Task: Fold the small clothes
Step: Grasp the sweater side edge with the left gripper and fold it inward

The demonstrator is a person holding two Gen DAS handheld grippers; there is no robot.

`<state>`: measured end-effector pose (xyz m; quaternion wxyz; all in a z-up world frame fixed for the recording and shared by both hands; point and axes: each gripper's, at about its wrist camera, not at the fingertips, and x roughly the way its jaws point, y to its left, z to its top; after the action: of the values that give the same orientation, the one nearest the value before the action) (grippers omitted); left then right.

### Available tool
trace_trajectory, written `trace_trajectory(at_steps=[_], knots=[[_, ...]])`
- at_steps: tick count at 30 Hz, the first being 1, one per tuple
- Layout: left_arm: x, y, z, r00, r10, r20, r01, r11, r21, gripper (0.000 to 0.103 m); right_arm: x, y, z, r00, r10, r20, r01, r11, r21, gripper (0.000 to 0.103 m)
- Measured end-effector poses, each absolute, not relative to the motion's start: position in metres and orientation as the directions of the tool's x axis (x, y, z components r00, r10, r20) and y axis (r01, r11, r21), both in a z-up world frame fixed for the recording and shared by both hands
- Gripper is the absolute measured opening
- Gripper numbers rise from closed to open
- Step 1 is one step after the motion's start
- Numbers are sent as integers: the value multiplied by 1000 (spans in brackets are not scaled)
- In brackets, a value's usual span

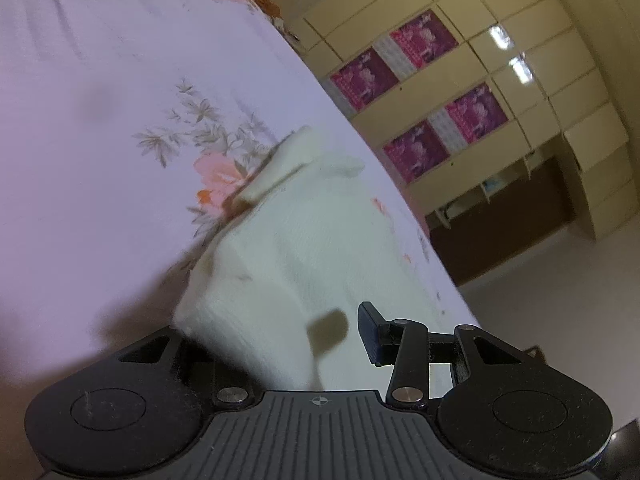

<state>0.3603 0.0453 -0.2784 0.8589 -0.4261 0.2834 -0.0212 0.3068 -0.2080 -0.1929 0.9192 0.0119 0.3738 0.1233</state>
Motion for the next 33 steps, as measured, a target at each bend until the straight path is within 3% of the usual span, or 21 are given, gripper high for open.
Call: trace_trajectory(at_steps=[2,9,15,20,22,23,27,33], knots=[[369,44,-284,839,-268,-473,-220,630,-745,20,312,-206,-195,693,233,-682,-219,970,109,61],[380,39,-282,849,-252,-465,-203,656,-727,8,330,-203,-191,722,215,-658,-204,974,95,61],[384,21,-244,885,-258,-389,-33,796,-604,8,333,-188,-212,749,112,-653,-211,975,-74,63],[386,-17,-204,874,-363,-323,188,866,-464,8,335,-197,-208,734,140,-665,-219,975,-35,63],[391,-43,-190,839,-439,-320,298,865,-404,8,334,-210,-202,725,188,-663,-213,976,43,62],[393,-59,-186,812,-482,-330,350,854,-385,8,331,-218,-199,731,201,-652,-197,977,80,58],[393,-120,-191,692,-593,-411,495,805,-328,8,309,-268,-187,768,148,-623,-65,986,153,59],[386,-161,-204,617,-588,-523,514,804,-297,13,274,-328,-193,733,49,-678,40,993,115,59]])
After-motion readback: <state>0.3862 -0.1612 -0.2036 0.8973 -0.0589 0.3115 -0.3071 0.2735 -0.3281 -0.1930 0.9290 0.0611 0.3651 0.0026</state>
